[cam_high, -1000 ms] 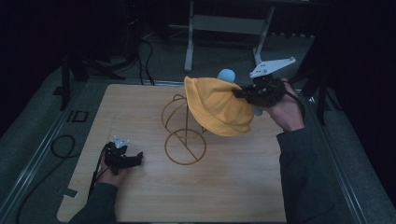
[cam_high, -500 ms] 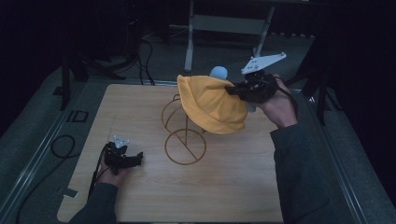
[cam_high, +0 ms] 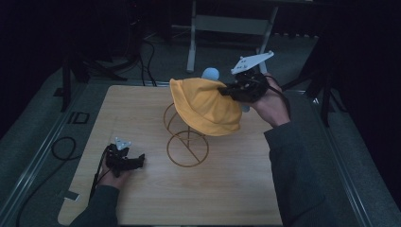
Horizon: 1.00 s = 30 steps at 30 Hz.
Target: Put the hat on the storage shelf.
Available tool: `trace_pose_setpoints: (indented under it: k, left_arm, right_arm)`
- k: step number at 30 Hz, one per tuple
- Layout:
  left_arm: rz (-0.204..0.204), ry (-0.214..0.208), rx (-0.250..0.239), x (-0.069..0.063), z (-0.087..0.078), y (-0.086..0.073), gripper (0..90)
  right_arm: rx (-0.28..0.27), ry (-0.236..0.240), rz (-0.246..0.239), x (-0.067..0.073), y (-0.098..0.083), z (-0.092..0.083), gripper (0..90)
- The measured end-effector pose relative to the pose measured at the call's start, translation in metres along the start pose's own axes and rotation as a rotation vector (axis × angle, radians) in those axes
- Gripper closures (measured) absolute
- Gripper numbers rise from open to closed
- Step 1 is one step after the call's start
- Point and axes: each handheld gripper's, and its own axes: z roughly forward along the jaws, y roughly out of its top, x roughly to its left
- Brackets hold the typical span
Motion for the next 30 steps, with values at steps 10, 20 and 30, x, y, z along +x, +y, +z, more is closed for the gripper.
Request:
trace_pose_setpoints:
  k: [10, 20, 30]
  left_arm:
    - [-0.002, 0.000, -0.002, 0.000, 0.000, 0.000, 11.5]
    - [-0.001, 0.000, -0.001, 0.000, 0.000, 0.000, 11.5]
    - [-0.001, 0.000, -0.002, 0.000, 0.000, 0.000, 11.5]
  right_arm:
    - [0.048, 0.028, -0.053, 0.006, 0.019, 0.020, 83.5]
    - [0.088, 0.063, -0.105, 0.020, 0.037, 0.052, 81.3]
    - [0.171, 0.119, -0.186, 0.047, 0.056, 0.076, 78.0]
